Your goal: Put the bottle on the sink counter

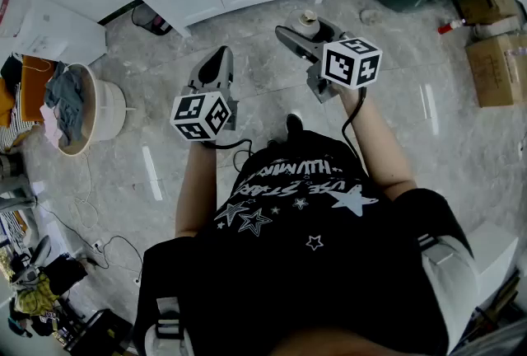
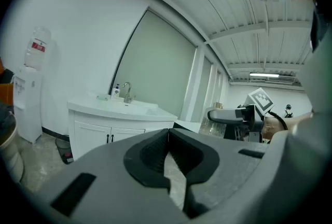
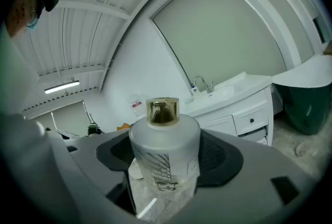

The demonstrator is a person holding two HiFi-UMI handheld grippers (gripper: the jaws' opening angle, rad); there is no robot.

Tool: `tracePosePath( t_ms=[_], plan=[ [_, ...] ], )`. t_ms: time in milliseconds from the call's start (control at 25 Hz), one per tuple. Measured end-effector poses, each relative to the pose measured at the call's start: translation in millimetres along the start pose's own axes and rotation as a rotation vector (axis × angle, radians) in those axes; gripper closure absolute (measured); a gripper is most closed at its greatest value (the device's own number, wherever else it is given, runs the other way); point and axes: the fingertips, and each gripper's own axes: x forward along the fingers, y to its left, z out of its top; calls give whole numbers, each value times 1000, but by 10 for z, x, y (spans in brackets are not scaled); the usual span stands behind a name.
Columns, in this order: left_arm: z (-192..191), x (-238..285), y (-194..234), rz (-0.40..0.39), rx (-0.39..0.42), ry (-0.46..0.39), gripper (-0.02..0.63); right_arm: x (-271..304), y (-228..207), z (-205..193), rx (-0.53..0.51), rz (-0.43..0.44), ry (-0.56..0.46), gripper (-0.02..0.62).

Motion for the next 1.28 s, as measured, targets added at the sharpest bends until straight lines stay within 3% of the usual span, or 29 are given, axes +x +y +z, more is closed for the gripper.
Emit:
tracePosePath(
  t_ms=[360,680,1280],
  plan=[
    [-37,47,-66,0,5,0,597,-13,-63,-22,-9,0,1,261],
    [-53,328,-237,27,8,19,597,-48,-406,93,-8,8,19,261],
    [-23,864,-132,159,-5,28,597,412,-1030,321,-71,119,120,261]
  ],
)
